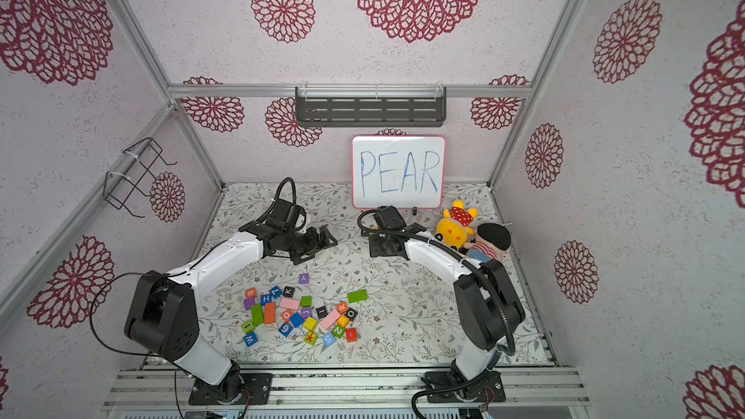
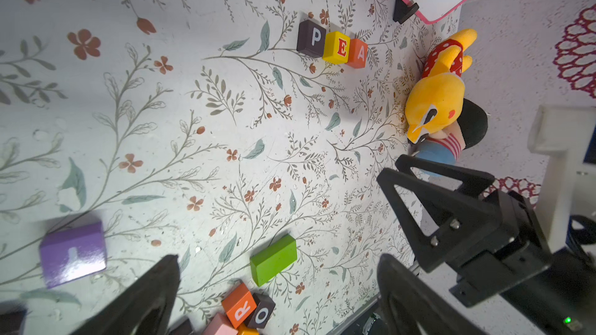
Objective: Spell the uppercase word “pear” with letter blocks
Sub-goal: Pick up the letter block from the center of the board.
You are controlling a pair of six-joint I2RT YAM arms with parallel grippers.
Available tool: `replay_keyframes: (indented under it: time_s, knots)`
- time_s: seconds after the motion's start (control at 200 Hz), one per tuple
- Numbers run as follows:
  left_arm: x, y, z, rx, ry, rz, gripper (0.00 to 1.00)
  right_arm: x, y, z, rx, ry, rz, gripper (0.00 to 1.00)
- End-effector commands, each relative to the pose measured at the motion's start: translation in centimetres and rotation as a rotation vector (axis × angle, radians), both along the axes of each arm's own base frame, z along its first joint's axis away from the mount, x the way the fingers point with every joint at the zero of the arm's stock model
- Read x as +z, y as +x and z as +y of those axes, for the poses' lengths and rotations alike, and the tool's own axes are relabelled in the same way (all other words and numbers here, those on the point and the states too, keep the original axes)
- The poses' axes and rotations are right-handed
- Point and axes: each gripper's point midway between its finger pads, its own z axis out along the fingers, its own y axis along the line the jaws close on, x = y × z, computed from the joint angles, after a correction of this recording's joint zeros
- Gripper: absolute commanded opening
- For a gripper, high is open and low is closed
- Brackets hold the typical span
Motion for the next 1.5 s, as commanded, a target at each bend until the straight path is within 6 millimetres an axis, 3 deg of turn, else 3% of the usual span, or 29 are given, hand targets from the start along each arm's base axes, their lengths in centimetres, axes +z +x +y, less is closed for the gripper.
replay_keyframes:
  time_s: [0.0,0.26,0.535,0.721,1.031,1.261,1.496]
  knots:
    - [0.7,-1.0,0.2,0.021,0.013,-0.011,0.98,1.7,-1.2,1.3,0.033,0.023,-0.068,0.62]
    - [-0.8,-3.7,1.7,0.066,0.046,0.032,0.98,-0.6,-5.7,4.2,0.139,0.031,-0.029,0.63]
    - [-2.1,-5.2,3.1,0.097,0.079,0.065,0.98,-2.0,-7.2,4.0,0.147,0.004,0.011,0.63]
    - [-3.0,-5.1,3.4,0.115,0.079,0.085,0.98,-3.7,-7.7,3.1,0.160,-0.061,0.048,0.63]
    - [-2.8,-4.5,3.1,0.105,0.076,0.083,0.98,-1.8,-7.4,4.6,0.296,-0.078,0.009,0.61]
    - [-3.9,-6.4,4.6,0.121,0.106,0.134,0.98,-1.7,-9.6,6.2,0.472,-0.147,-0.027,0.54]
    - [-4.2,-7.6,7.1,0.179,0.132,0.139,0.98,-2.9,-12.1,9.2,0.611,-0.183,-0.028,0.51]
